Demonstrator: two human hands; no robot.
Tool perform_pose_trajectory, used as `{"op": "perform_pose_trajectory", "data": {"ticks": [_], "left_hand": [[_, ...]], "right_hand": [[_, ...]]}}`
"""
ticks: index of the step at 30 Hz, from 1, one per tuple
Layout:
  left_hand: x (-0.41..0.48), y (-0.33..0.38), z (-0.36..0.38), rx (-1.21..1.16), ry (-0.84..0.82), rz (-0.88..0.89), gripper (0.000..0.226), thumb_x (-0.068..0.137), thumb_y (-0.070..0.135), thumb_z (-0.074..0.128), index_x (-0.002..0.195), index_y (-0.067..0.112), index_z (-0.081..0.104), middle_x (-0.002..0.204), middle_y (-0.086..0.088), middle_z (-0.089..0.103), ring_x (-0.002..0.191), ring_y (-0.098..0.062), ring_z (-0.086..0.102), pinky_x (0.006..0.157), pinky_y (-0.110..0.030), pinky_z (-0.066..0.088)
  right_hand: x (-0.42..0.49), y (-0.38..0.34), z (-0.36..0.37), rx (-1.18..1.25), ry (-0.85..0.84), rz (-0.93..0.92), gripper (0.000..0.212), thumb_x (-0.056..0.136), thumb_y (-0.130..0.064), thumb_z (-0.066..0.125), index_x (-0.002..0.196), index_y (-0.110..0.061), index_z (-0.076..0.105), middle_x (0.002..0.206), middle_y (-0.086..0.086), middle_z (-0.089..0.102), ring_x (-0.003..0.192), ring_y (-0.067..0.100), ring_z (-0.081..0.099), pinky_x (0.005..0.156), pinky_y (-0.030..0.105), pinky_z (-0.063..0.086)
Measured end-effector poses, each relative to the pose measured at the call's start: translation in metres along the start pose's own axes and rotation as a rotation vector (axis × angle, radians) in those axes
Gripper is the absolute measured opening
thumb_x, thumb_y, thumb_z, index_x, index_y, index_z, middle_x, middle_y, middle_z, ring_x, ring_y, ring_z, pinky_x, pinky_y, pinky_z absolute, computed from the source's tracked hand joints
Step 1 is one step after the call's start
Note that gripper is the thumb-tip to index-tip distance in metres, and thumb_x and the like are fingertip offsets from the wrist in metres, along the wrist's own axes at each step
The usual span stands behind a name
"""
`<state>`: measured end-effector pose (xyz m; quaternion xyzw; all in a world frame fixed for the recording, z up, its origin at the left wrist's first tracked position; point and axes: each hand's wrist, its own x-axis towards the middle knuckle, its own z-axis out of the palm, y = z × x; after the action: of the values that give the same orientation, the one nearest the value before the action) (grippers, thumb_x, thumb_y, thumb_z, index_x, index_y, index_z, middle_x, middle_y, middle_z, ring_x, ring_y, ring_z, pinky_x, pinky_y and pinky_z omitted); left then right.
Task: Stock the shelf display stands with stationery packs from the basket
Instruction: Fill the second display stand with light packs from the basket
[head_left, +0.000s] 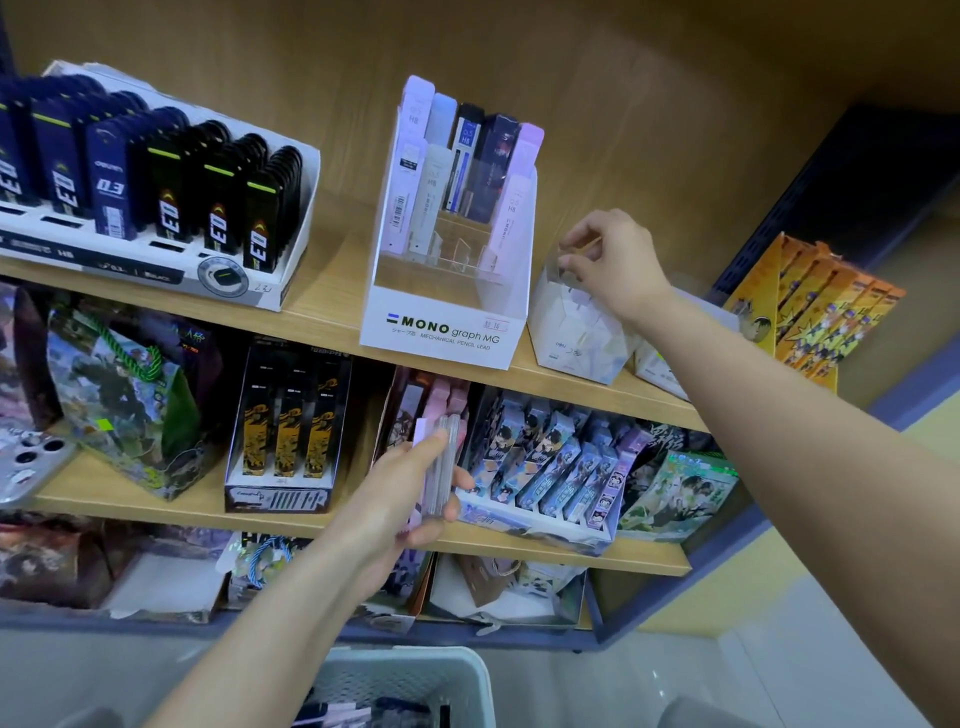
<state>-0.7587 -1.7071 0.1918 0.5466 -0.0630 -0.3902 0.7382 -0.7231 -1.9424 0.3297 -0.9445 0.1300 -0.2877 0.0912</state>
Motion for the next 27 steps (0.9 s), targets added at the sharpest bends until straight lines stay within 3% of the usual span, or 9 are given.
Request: {"op": "perform_pose_trajectory", "data": {"ticks": [2, 4, 8, 11, 15, 18, 23, 25, 27], "left_hand": [[0.0, 0.0, 0.001, -0.048, -0.001, 0.003, 0.025, 0.1, 0.025, 0.043, 0.113, 0.007, 0.053, 0.066, -0.003, 0.062, 0.045, -0.012, 0.046, 0.032, -0.017, 0.023], [-0.001, 0.0, 0.0, -0.06, -0.009, 0.03, 0.024, 0.1, 0.023, 0.044, 0.118, 0.009, 0.052, 0.066, -0.002, 0.063, 0.047, -0.013, 0.049, 0.032, -0.017, 0.026], [-0.005, 0.0, 0.0, -0.02, -0.041, 0.107, 0.021, 0.099, 0.028, 0.047, 0.115, 0.017, 0.052, 0.06, 0.007, 0.064, 0.05, -0.01, 0.051, 0.034, -0.016, 0.024], [-0.006, -0.001, 0.0, 0.013, -0.057, 0.16, 0.022, 0.098, 0.03, 0.047, 0.112, 0.013, 0.05, 0.063, 0.007, 0.064, 0.05, -0.01, 0.05, 0.032, -0.015, 0.021], [-0.009, -0.003, 0.003, 0.092, -0.069, 0.23, 0.023, 0.097, 0.031, 0.047, 0.112, 0.013, 0.051, 0.072, 0.003, 0.065, 0.05, -0.01, 0.053, 0.035, -0.017, 0.02], [-0.011, -0.004, 0.004, 0.14, -0.084, 0.267, 0.023, 0.093, 0.035, 0.049, 0.11, 0.019, 0.052, 0.076, 0.005, 0.067, 0.056, -0.012, 0.061, 0.036, -0.018, 0.026], [-0.013, -0.005, 0.008, 0.128, -0.076, 0.257, 0.017, 0.096, 0.032, 0.049, 0.111, 0.025, 0.052, 0.099, 0.0, 0.068, 0.075, -0.024, 0.072, 0.042, -0.027, 0.051], [-0.01, -0.005, 0.007, 0.134, -0.025, 0.253, 0.018, 0.098, 0.029, 0.048, 0.114, 0.021, 0.049, 0.098, -0.004, 0.067, 0.066, -0.022, 0.071, 0.038, -0.025, 0.047], [-0.005, -0.007, 0.003, 0.16, 0.033, 0.257, 0.013, 0.098, 0.026, 0.048, 0.11, 0.021, 0.049, 0.088, -0.003, 0.069, 0.048, -0.016, 0.058, 0.033, -0.02, 0.036]], "right_hand": [[-0.005, -0.004, -0.002, -0.007, 0.045, 0.02, 0.013, 0.091, -0.014, 0.06, 0.104, -0.015, 0.058, 0.106, -0.003, 0.045, 0.068, 0.0, 0.048, 0.064, 0.009, 0.038], [-0.018, -0.011, -0.005, 0.021, 0.154, 0.024, 0.02, 0.094, -0.015, 0.054, 0.114, -0.012, 0.054, 0.109, -0.005, 0.042, 0.072, 0.002, 0.047, 0.073, 0.016, 0.039], [-0.072, -0.04, -0.003, 0.163, 0.286, -0.108, 0.014, 0.095, -0.009, 0.048, 0.108, -0.009, 0.052, 0.101, -0.005, 0.046, 0.074, -0.002, 0.044, 0.072, 0.018, 0.038], [-0.119, -0.058, 0.004, 0.296, 0.084, -0.146, 0.009, 0.095, -0.011, 0.049, 0.102, -0.018, 0.048, 0.087, -0.009, 0.05, 0.063, 0.006, 0.045, 0.062, 0.014, 0.036], [-0.15, -0.066, 0.021, 0.458, -0.318, 0.085, 0.011, 0.094, -0.026, 0.056, 0.102, -0.024, 0.049, 0.088, -0.011, 0.057, 0.063, 0.007, 0.054, 0.063, 0.02, 0.047], [-0.154, -0.064, 0.026, 0.615, -0.474, 0.241, 0.012, 0.092, -0.023, 0.06, 0.101, -0.017, 0.056, 0.089, 0.004, 0.064, 0.065, 0.009, 0.062, 0.062, 0.025, 0.052], [-0.152, -0.056, 0.006, 0.679, -0.506, 0.284, 0.01, 0.089, -0.01, 0.063, 0.097, -0.015, 0.061, 0.079, 0.002, 0.065, 0.062, 0.006, 0.064, 0.063, 0.018, 0.055], [-0.148, -0.052, -0.011, 0.65, -0.449, 0.279, 0.014, 0.09, -0.012, 0.06, 0.104, -0.013, 0.06, 0.083, 0.0, 0.066, 0.064, 0.003, 0.064, 0.062, 0.015, 0.053], [-0.137, -0.048, -0.028, 0.635, -0.265, 0.256, 0.018, 0.092, -0.013, 0.058, 0.109, -0.011, 0.057, 0.089, 0.001, 0.067, 0.067, 0.003, 0.065, 0.063, 0.014, 0.052]]}}
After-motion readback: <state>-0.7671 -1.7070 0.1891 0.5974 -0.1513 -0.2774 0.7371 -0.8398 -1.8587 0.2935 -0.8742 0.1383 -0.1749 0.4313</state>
